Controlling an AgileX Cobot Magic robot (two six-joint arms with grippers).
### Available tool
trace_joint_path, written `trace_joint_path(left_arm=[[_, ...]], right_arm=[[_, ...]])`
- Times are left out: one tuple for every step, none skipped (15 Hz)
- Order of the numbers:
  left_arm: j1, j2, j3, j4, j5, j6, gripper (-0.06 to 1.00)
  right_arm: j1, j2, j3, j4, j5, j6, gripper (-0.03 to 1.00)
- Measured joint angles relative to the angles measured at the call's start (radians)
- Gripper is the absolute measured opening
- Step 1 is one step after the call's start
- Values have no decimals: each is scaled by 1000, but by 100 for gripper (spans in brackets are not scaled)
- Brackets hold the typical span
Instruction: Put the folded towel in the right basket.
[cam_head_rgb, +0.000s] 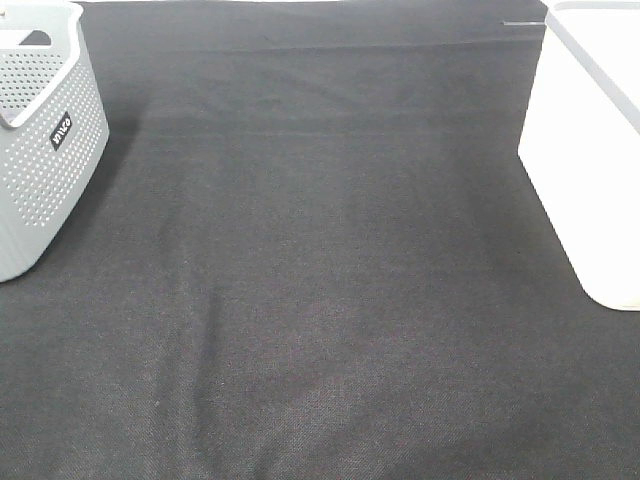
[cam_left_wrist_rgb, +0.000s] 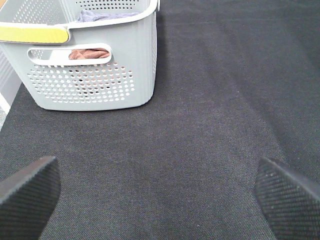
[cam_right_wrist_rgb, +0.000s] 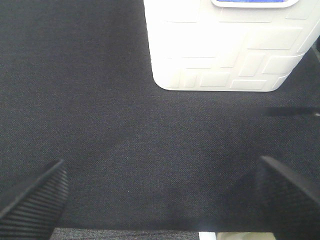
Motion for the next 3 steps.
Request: trace_joint_path(left_arm=[[0, 0, 0, 0, 0, 0, 99], [0, 0, 0, 0, 0, 0, 99], [0, 0, 0, 0, 0, 0, 99]], right_arm=[[0, 0, 0, 0, 0, 0, 97], [0, 0, 0, 0, 0, 0, 97], [0, 0, 0, 0, 0, 0, 97]])
